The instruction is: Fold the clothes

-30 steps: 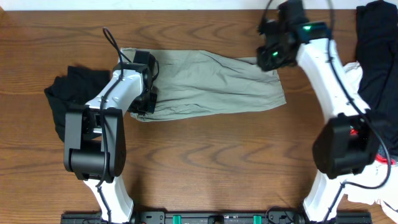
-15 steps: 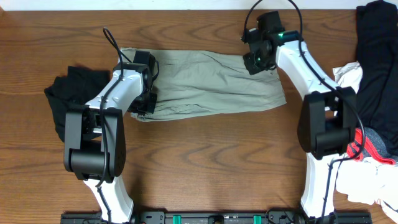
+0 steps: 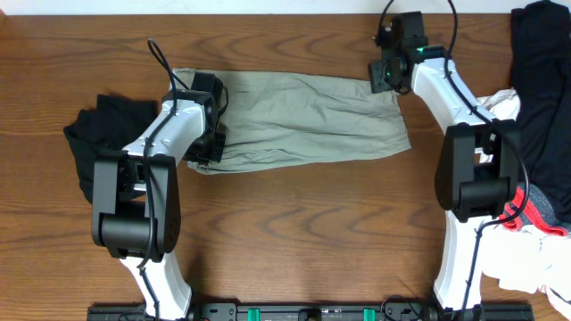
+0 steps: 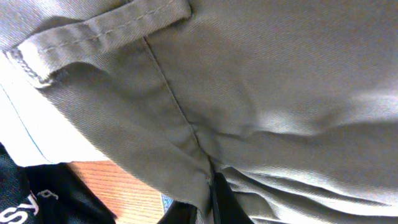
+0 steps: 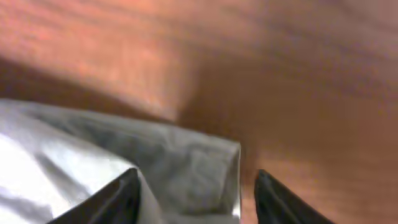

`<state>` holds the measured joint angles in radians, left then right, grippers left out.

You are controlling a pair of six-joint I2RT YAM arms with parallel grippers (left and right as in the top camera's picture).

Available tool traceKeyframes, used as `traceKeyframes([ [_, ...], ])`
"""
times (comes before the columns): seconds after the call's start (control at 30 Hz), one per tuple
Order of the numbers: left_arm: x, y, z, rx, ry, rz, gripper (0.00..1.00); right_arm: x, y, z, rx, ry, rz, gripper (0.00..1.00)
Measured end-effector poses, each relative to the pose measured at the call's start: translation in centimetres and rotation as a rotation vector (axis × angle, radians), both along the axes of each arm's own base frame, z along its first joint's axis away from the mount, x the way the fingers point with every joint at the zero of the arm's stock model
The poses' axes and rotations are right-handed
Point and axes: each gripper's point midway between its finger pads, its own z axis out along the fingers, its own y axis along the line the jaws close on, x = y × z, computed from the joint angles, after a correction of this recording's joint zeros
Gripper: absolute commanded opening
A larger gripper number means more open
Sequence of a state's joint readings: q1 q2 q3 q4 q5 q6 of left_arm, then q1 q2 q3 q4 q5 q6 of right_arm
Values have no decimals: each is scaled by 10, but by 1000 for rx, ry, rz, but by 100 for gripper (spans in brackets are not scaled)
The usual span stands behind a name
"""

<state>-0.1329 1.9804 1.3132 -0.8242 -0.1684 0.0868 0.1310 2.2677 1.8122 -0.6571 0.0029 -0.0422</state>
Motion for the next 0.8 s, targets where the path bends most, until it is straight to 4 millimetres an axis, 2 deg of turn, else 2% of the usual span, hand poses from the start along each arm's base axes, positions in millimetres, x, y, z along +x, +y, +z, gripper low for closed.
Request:
traceKeyframes([
  [0.13,1,0,0,0,-3,0,6,-7,8,11,30,32,35,57],
  [0.37,3,0,0,-2,-13,0,6,-30,32,73,97,28,192,52],
  [0.43,3,0,0,-2,-14,0,6,-41,42,81,99,37,259,50],
  [0.53,3,0,0,-2,-14,0,6,-52,59,76,95,59,353,47],
  [0.63,3,0,0,-2,-14,0,6,-67,70,54,91,112,419,47],
  [0.8,3,0,0,-2,-14,0,6,-68,65,17,57,158,438,45],
])
